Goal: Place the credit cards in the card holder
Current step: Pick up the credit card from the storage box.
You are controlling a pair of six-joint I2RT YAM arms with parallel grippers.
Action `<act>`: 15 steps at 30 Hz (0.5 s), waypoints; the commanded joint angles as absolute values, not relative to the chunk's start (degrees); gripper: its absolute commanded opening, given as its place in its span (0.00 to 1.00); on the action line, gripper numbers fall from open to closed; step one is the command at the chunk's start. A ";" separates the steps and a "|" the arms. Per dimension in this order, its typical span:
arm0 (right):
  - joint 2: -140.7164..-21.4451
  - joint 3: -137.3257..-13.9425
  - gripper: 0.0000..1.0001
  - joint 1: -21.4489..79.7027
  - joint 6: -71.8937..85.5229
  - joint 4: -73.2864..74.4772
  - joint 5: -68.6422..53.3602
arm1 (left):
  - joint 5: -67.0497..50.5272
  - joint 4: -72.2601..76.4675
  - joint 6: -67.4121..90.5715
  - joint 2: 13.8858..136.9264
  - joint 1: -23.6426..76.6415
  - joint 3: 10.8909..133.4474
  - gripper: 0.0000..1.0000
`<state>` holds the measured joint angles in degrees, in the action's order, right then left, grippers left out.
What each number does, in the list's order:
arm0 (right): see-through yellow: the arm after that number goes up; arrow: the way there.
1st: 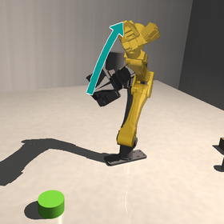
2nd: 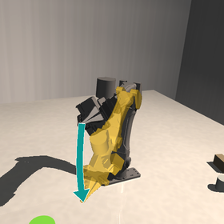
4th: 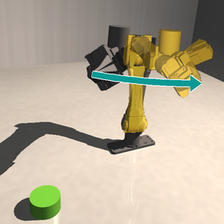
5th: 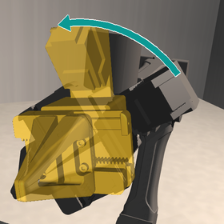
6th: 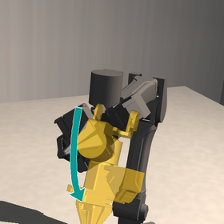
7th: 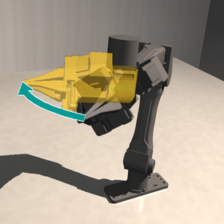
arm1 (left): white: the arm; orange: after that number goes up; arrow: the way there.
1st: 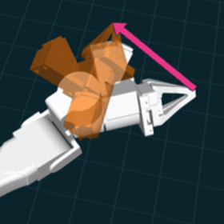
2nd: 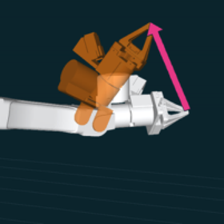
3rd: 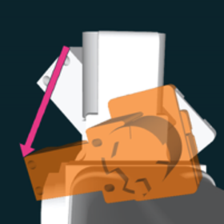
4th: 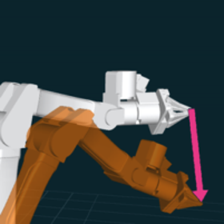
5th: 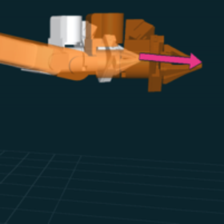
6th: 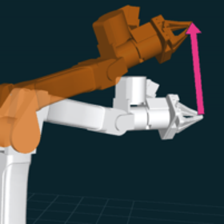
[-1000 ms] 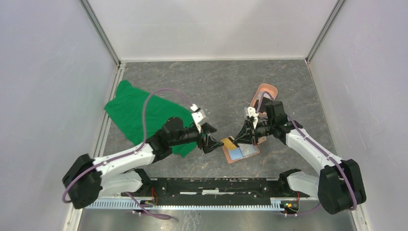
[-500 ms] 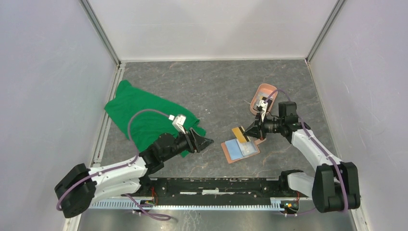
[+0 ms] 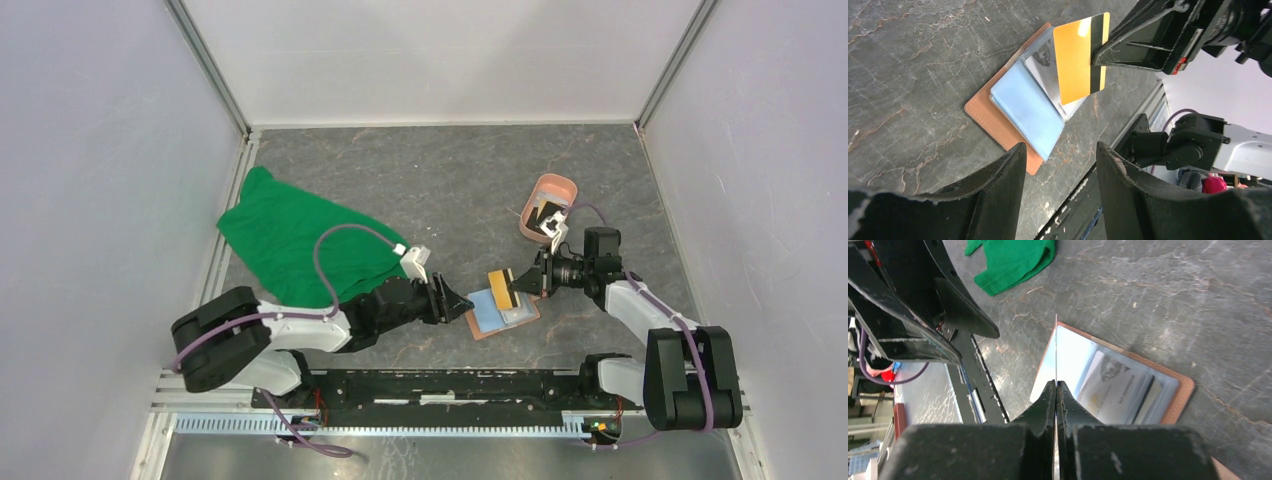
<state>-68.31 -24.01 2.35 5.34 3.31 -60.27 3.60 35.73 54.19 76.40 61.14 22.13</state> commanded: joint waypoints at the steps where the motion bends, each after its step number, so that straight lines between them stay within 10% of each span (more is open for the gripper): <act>1: -68.73 -24.41 0.00 0.31 8.53 -0.16 -58.47 | 5.63 40.47 56.49 81.55 61.59 25.38 0.60; 15: -71.77 -21.80 0.00 -1.58 8.21 0.41 -56.34 | 6.20 44.90 60.45 92.98 61.69 27.37 0.53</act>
